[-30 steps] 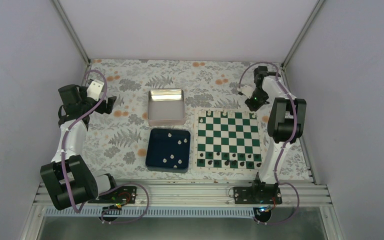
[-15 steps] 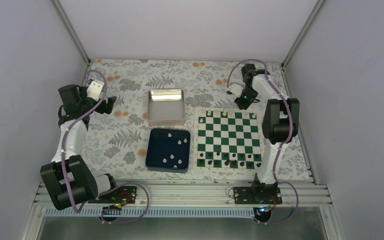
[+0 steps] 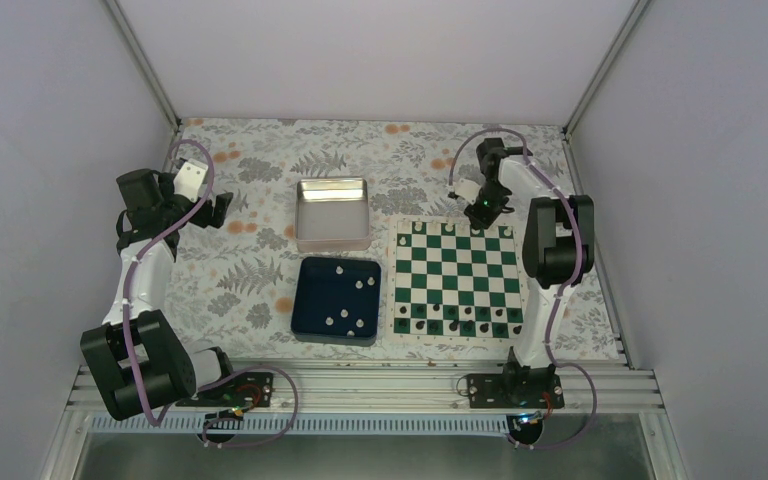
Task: Set up the chess pieces on the board
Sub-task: Place the chess piece on the chessboard.
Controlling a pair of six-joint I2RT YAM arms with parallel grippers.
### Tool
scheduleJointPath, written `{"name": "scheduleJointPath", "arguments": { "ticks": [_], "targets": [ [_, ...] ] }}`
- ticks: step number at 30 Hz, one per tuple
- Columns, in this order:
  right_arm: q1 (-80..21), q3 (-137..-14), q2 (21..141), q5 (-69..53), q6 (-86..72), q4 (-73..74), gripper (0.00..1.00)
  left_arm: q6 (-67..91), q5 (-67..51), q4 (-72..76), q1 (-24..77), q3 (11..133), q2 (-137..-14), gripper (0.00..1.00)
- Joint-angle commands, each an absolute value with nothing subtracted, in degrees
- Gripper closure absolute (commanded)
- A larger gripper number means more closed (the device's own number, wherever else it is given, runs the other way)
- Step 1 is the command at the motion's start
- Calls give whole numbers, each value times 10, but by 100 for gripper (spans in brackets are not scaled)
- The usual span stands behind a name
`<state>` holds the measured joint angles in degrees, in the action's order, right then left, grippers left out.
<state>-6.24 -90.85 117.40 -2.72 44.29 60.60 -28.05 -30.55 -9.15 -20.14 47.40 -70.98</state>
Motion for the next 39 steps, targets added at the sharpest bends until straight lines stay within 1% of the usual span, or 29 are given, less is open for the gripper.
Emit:
{"name": "scheduleJointPath", "arguments": {
  "ticks": [1, 18, 39],
  "targets": [
    [-59, -892, 1176, -39, 436, 593, 95, -290, -319, -94, -206, 484, -707, 0],
    [-44, -894, 1189, -29, 437, 575, 95, -290, -319, -94, -206, 483, -708, 0],
    [-42, -902, 1201, -58, 449, 579, 95, -292, -318, -94, -206, 482, -712, 0]
  ]
}}
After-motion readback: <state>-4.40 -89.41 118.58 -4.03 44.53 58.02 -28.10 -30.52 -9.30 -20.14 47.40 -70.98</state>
